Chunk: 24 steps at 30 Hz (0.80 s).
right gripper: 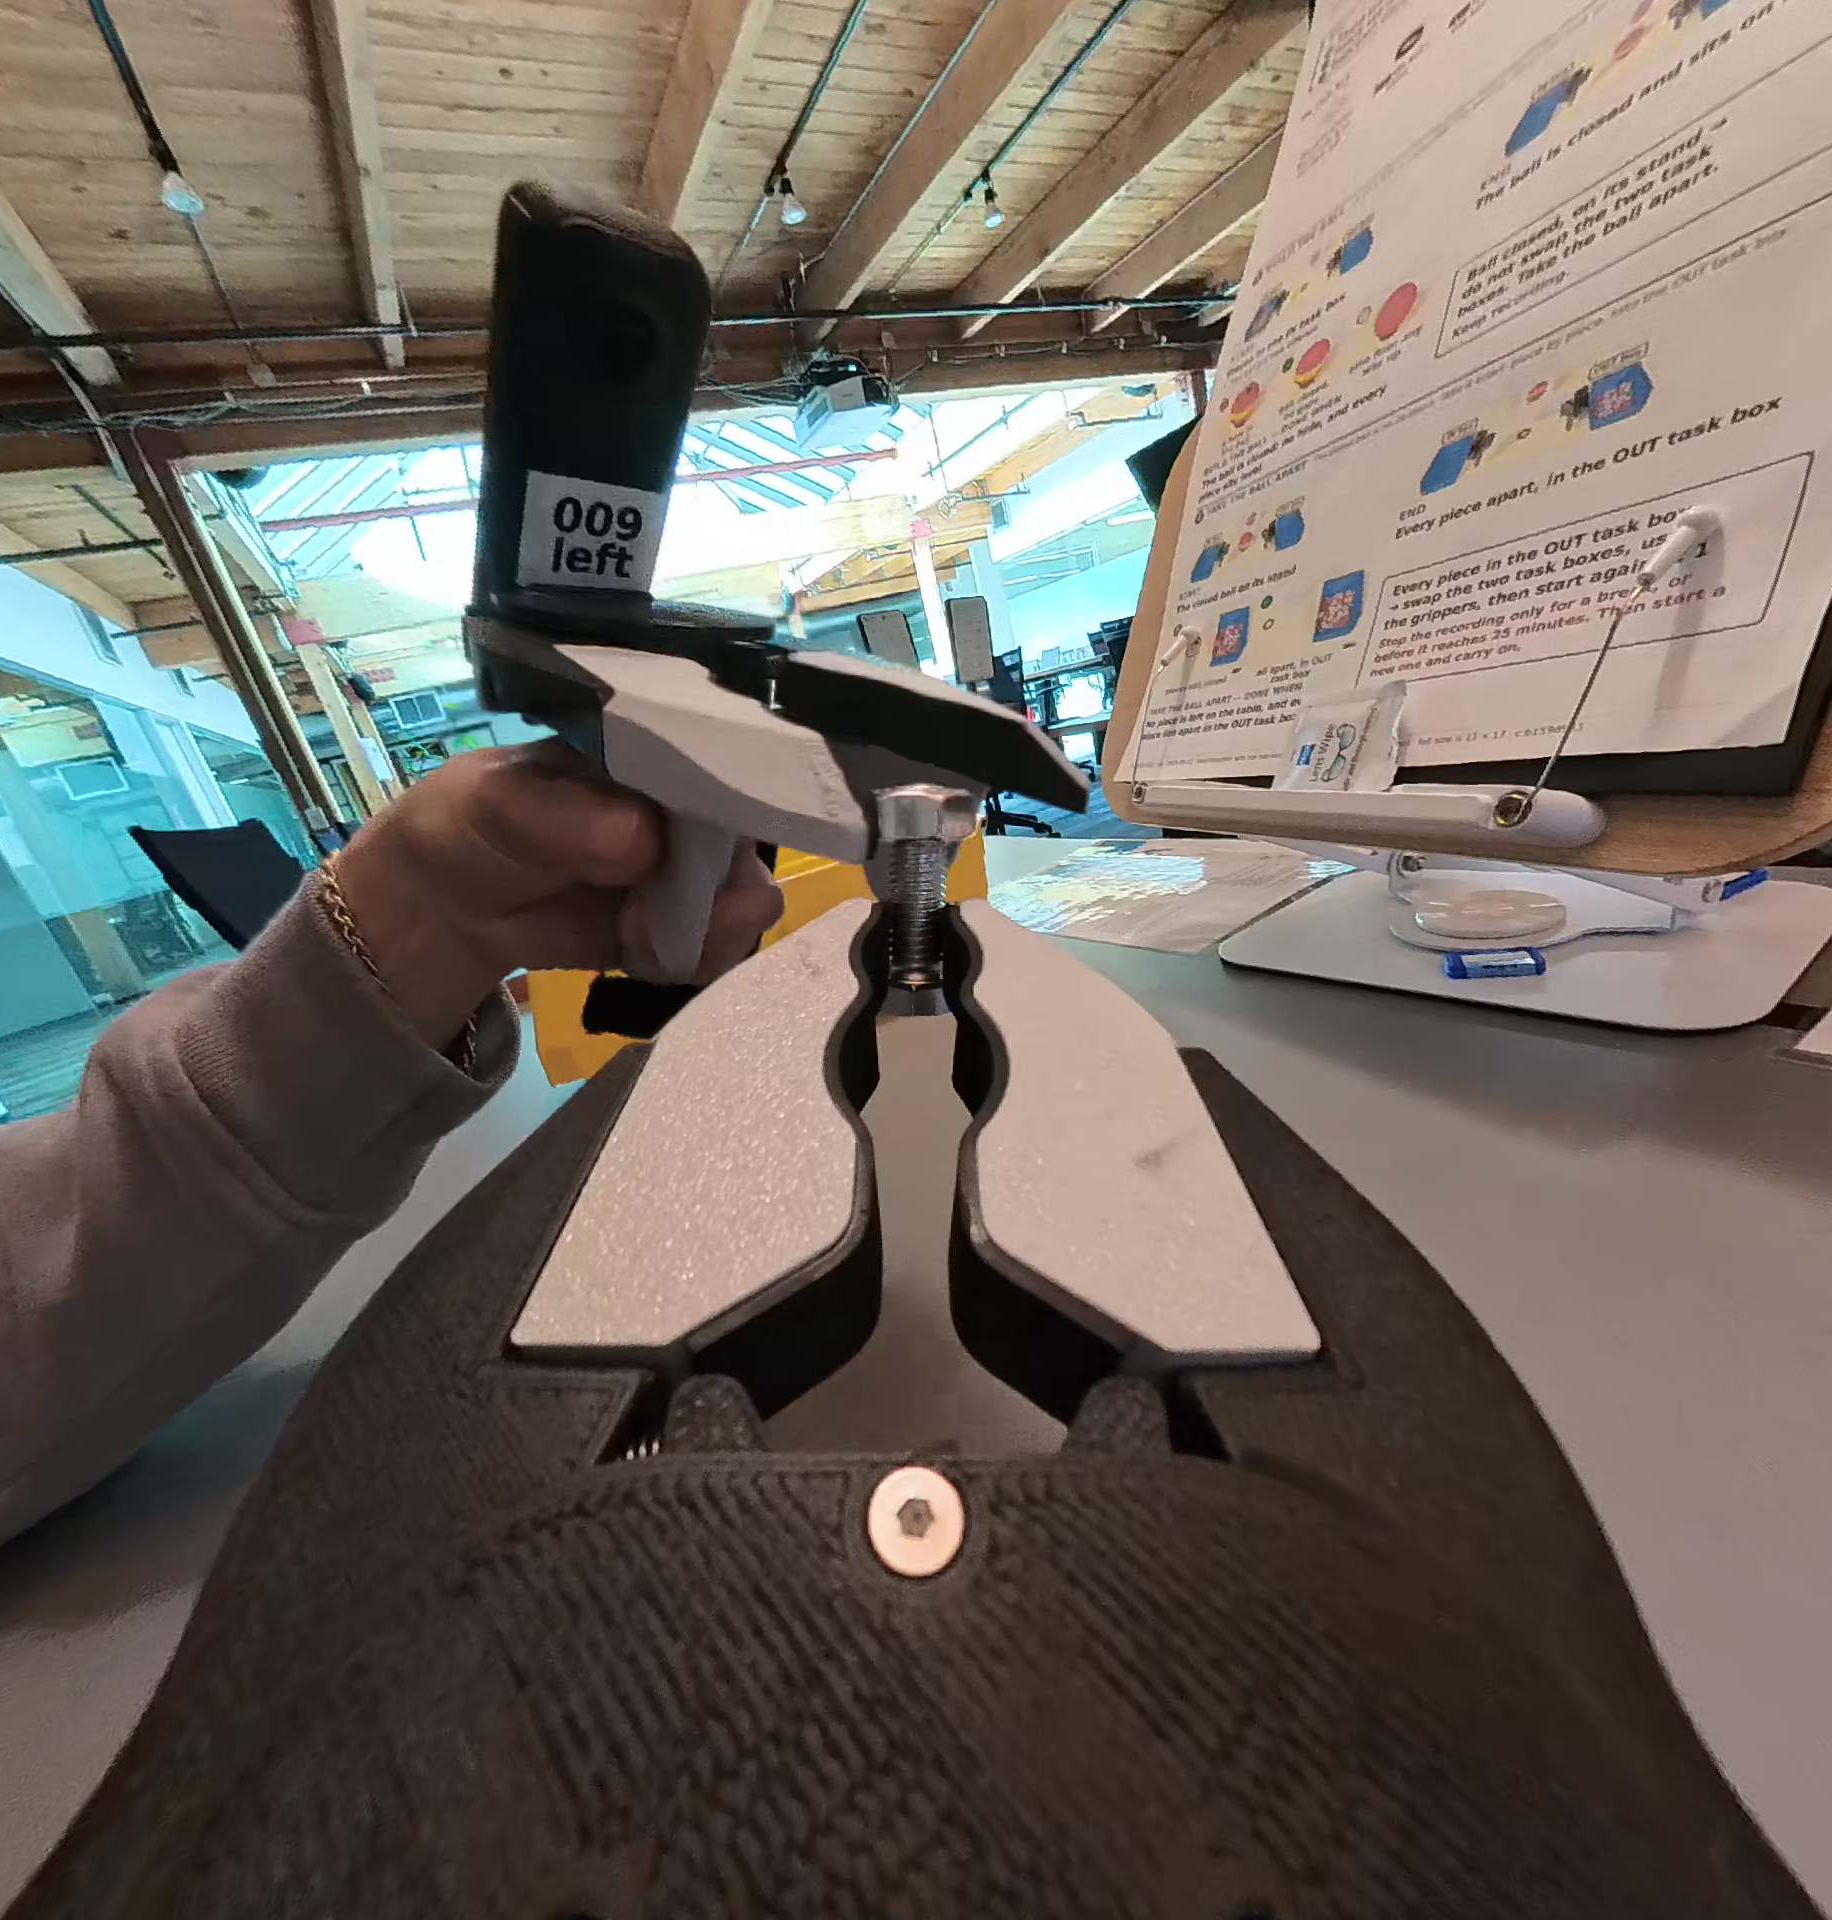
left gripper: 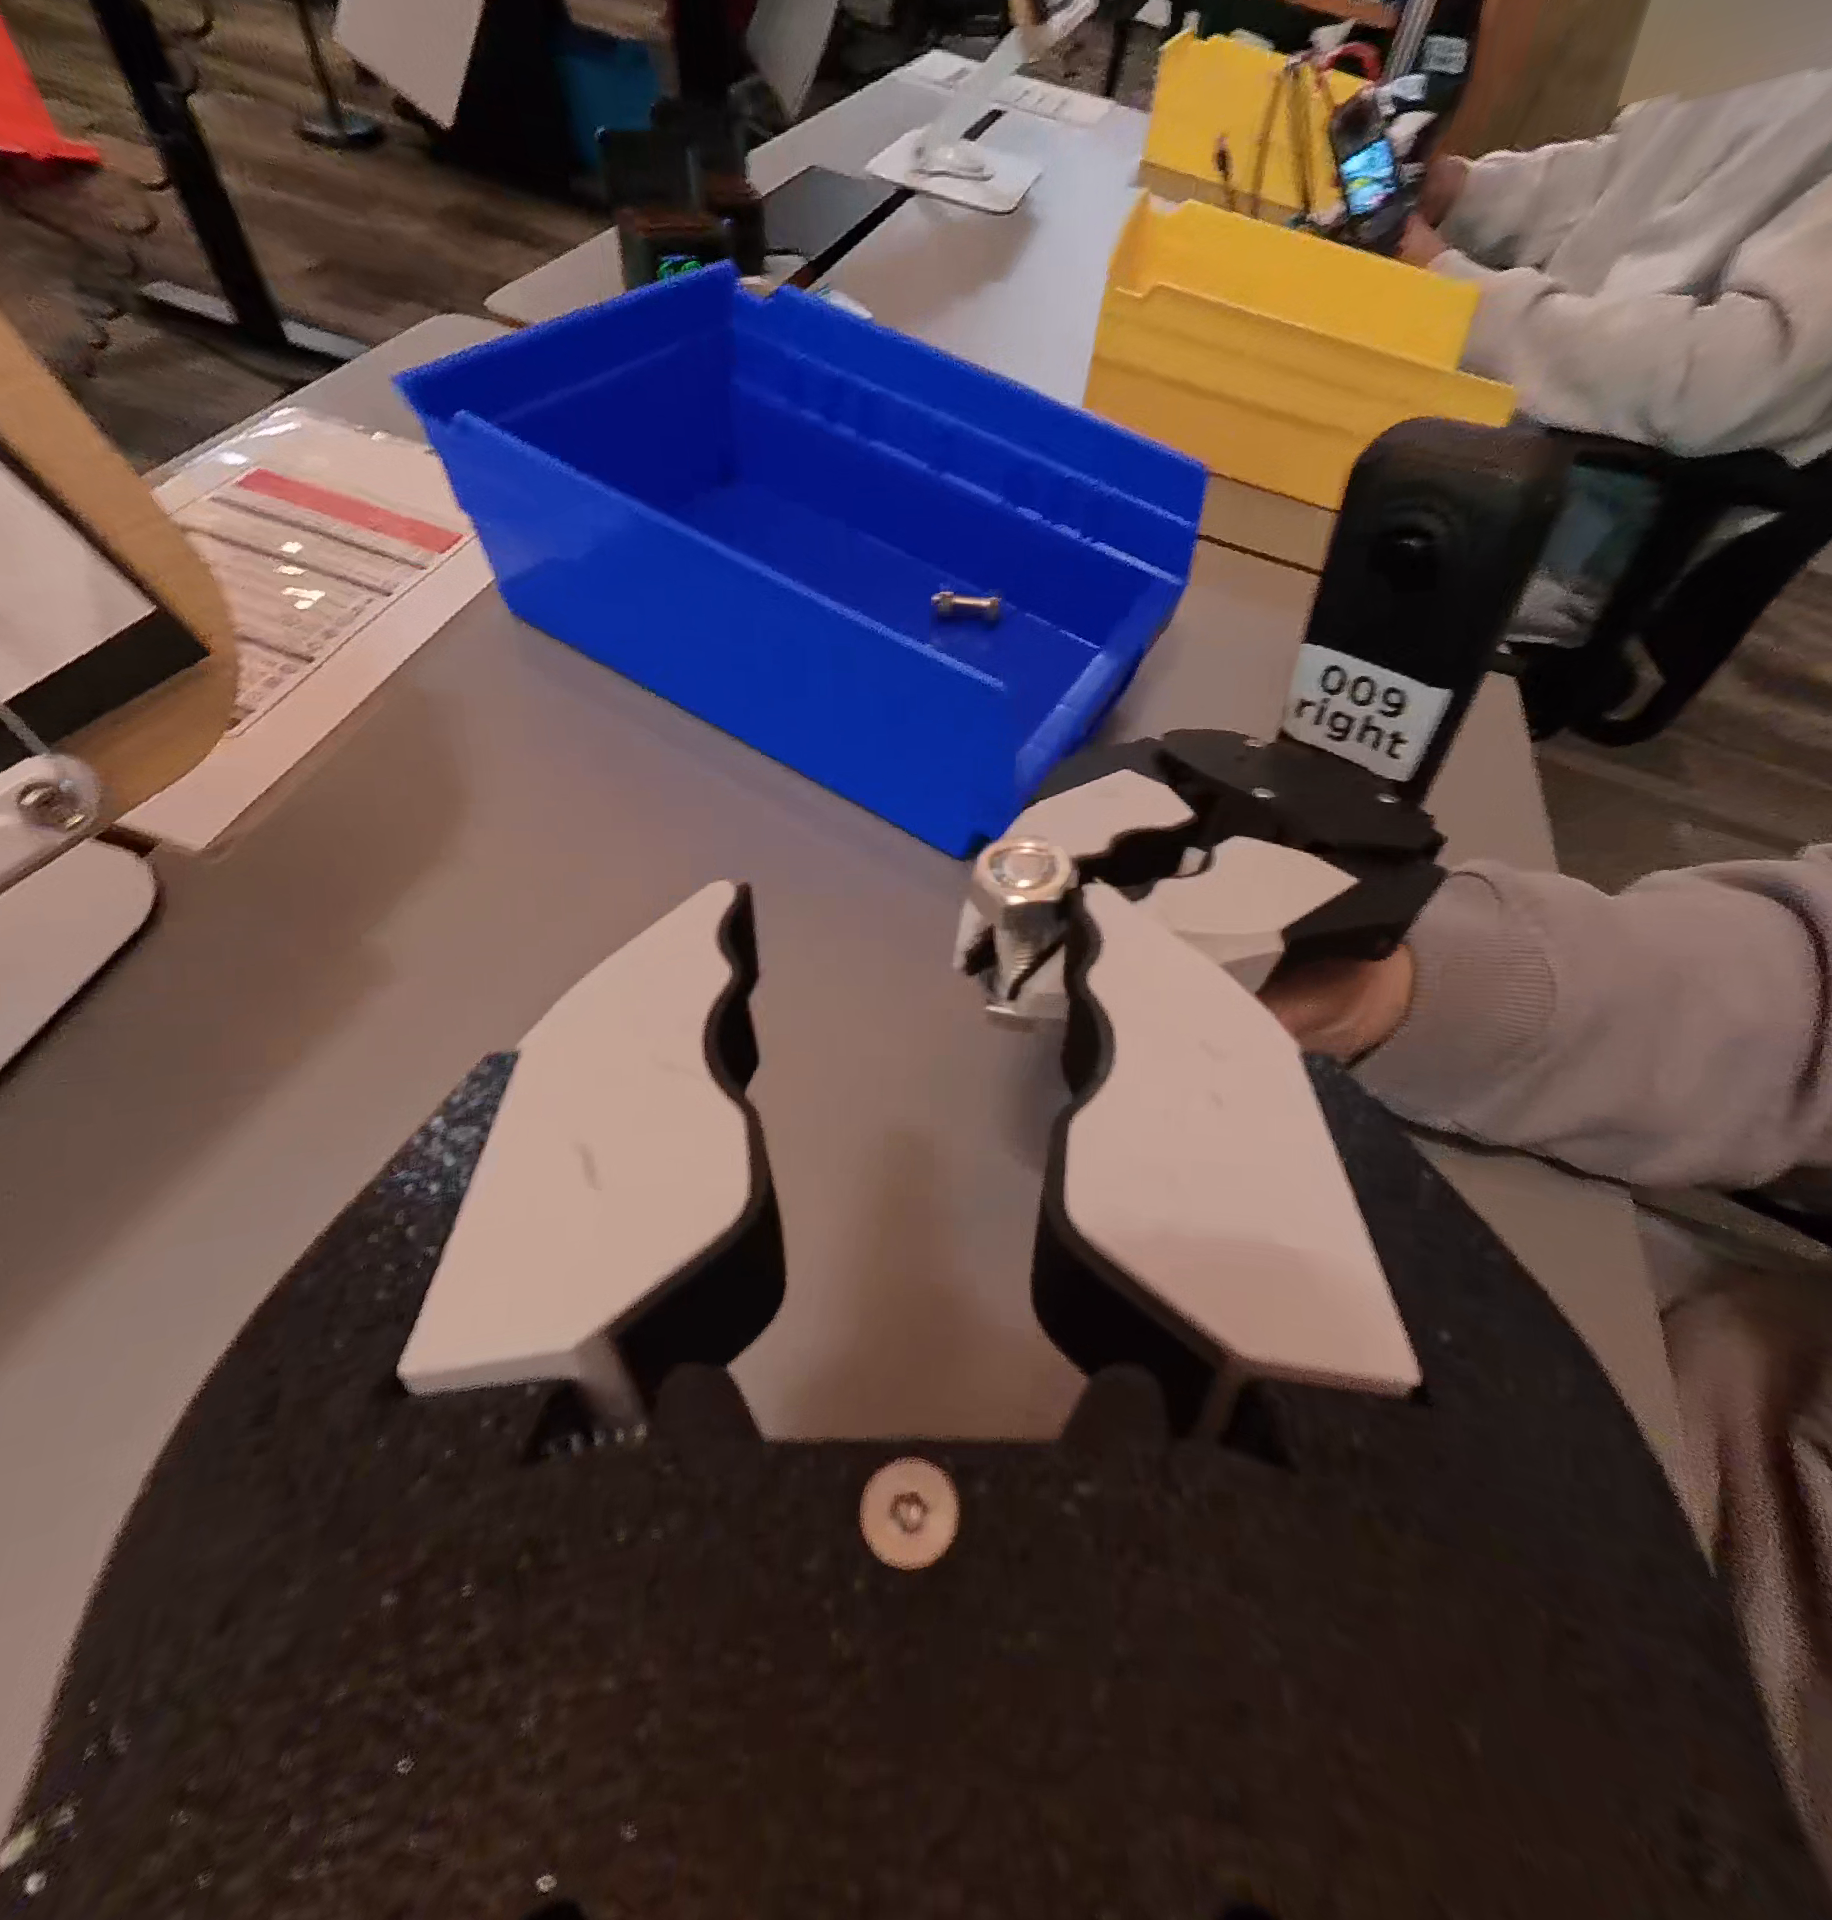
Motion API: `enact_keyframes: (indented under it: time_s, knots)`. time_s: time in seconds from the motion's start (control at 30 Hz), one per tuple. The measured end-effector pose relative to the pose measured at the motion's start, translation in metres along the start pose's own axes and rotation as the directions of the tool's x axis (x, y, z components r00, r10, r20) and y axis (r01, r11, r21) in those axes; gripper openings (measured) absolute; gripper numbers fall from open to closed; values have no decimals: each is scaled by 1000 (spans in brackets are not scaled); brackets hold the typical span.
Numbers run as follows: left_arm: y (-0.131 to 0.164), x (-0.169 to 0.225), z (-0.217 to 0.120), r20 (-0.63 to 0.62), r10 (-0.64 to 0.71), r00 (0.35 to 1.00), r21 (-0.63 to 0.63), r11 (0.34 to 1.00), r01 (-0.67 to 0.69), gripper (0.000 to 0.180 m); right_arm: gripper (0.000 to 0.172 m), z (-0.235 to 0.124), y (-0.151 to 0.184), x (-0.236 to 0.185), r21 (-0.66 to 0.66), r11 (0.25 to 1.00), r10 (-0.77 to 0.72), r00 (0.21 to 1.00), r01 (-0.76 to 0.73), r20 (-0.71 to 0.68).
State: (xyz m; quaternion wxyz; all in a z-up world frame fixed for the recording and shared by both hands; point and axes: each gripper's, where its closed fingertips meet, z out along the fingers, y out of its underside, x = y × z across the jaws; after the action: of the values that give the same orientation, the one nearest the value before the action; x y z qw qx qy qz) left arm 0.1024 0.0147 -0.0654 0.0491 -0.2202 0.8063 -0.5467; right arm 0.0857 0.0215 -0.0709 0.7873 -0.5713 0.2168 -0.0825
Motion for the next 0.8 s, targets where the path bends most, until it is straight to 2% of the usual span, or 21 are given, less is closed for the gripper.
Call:
enact_keyframes:
  time_s: [0.07, 0.1, 0.13, 0.17, 0.4, 0.5, 0.53, 0.6, 0.67, 0.73, 0.77, 0.8]
  knots:
    - [3, -10, -3, 34, -43, 998, -14, 999, 44, 60, 9, 0, 1, 4, -6, 1000, 2, 1000, -2, -21]
    - [5, -21, -6, 96, -53, 994, -22, 998, 55, 55, 9, -1, 0, 6, 1, 1000, 10, 1000, -10, -20]
    - [8, -34, -10, 178, -47, 983, -25, 998, 53, 39, 9, -2, -2, 5, 12, 1000, 22, 1000, -22, -3]
    - [9, -41, -13, 217, -36, 976, -30, 999, 44, 42, 9, -3, -2, 5, 15, 1000, 26, 1000, -25, -8]
    - [-11, -1, -8, -27, -65, 998, 71, 995, 66, 53, 9, -1, 2, 6, -3, 1000, 24, 1000, -24, -16]
    - [-7, 0, 1, -43, -89, 995, 66, 994, 92, 53, 9, -1, 0, 2, 10, 1000, 24, 1000, -24, 2]
    - [-5, -2, 3, -45, -109, 993, 60, 992, 112, 59, 9, -1, 0, 2, 2, 1000, 18, 1000, -18, -5]
    - [-1, -6, 2, -52, -138, 989, 47, 989, 140, 60, 9, -1, 3, 4, -11, 1000, 11, 1000, -12, -14]
    - [4, -17, -2, 19, -119, 993, 18, 993, 119, 60, 9, -1, 5, 8, -18, 1000, 14, 999, -15, -37]
    - [15, -39, -9, 173, -52, 984, -52, 997, 62, 57, 9, -3, 0, 6, 13, 999, 32, 999, -32, -13]
    - [17, -42, -11, 201, -39, 979, -67, 996, 54, 55, 9, -3, -1, 7, 13, 999, 30, 999, -29, -22]
    - [14, -38, -11, 176, -52, 983, -50, 997, 61, 53, 9, -3, -1, 8, 1, 1000, 14, 999, -14, -33]
